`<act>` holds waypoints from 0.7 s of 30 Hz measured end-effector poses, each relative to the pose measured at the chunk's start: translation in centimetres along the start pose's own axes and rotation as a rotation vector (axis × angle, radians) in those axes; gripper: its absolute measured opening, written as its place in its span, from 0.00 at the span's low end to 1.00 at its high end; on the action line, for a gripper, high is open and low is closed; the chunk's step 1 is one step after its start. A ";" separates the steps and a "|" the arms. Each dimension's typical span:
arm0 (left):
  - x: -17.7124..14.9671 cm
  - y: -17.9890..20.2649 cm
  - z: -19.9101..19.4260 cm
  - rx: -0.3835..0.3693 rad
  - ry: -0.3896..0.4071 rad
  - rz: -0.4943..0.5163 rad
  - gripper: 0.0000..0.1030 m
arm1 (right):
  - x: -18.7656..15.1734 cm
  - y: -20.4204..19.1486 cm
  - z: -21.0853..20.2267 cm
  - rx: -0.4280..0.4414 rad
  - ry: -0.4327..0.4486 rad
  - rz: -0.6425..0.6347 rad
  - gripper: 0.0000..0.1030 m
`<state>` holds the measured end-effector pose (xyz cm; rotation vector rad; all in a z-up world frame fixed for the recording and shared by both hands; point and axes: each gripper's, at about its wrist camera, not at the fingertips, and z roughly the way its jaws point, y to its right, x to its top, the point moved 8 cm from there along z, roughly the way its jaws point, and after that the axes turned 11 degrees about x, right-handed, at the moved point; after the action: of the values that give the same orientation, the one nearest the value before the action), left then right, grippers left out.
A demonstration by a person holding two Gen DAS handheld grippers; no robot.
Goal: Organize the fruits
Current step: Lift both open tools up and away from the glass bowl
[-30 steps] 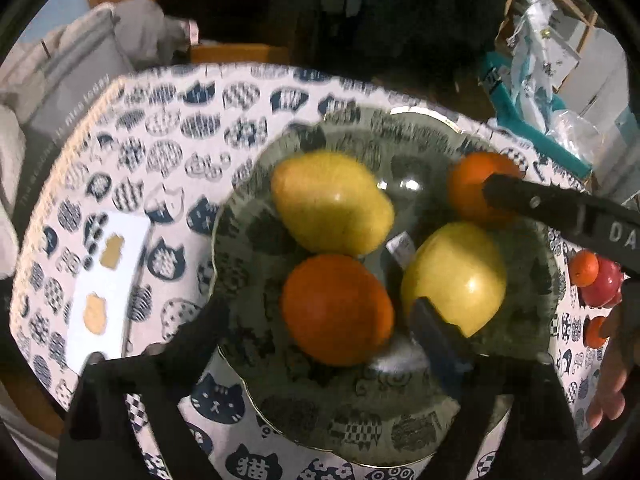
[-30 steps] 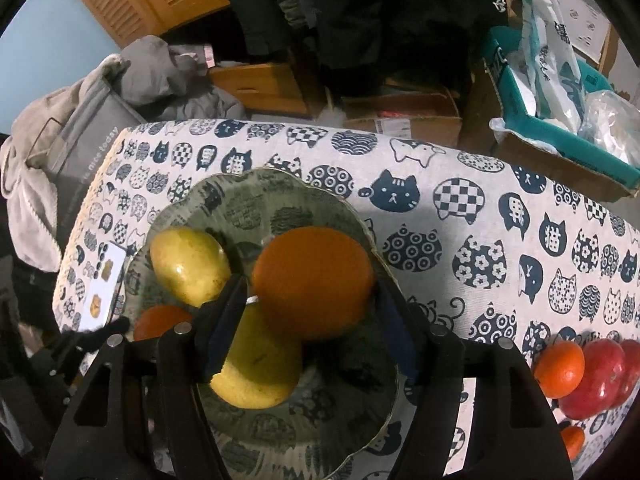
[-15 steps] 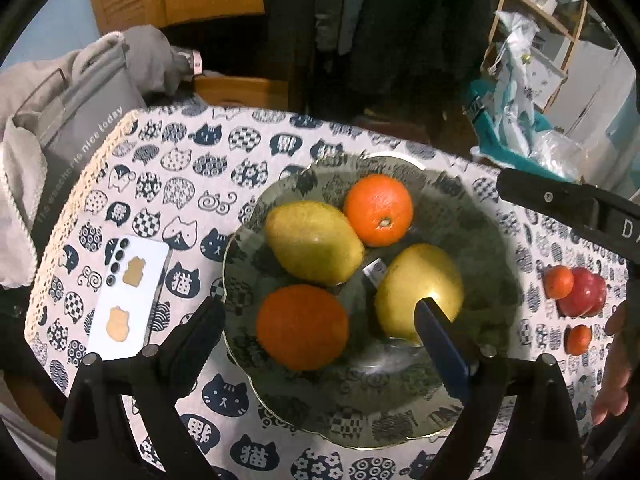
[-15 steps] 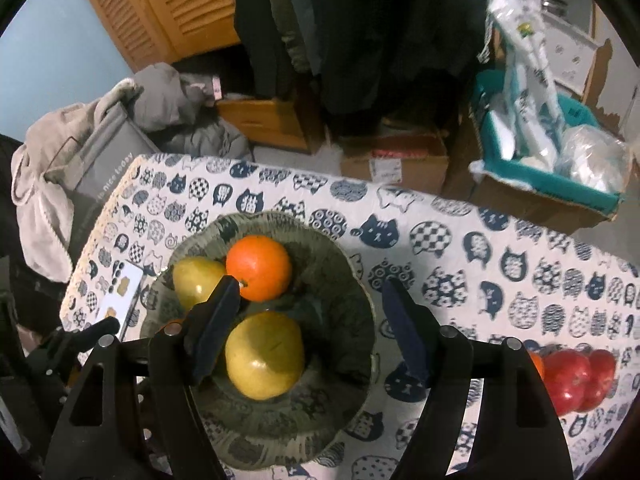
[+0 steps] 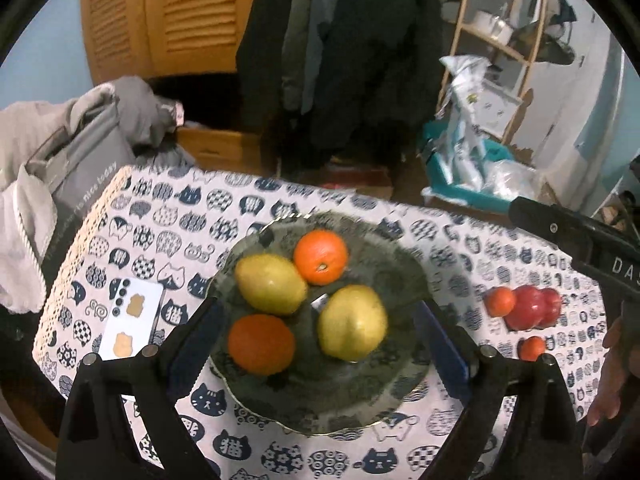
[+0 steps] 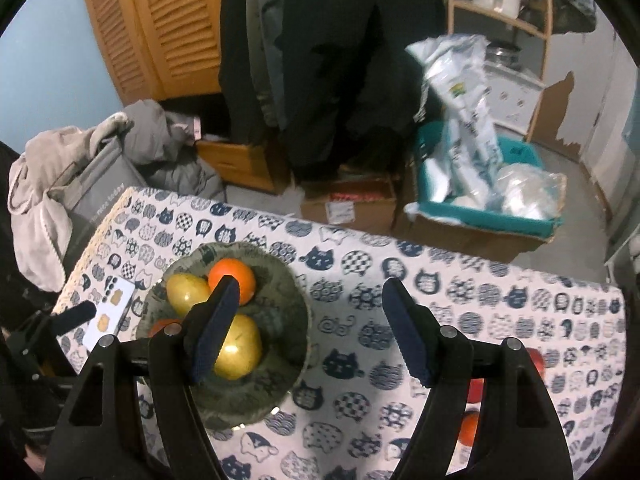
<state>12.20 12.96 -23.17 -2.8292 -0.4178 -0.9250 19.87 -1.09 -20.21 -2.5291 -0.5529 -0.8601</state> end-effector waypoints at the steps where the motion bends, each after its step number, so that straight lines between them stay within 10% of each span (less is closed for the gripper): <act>1: 0.2 0.3 -0.5 -0.005 0.012 0.003 0.94 | 0.1 0.1 -0.8 -0.004 0.014 -0.001 0.73; 21: 2.3 4.9 -10.0 -0.090 0.202 0.074 0.94 | 0.3 1.0 -15.9 -0.091 0.248 -0.064 0.83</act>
<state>9.88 6.70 -13.98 -2.7704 -0.2518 -1.2272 13.01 -9.70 -8.73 -2.4453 -0.5264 -1.2264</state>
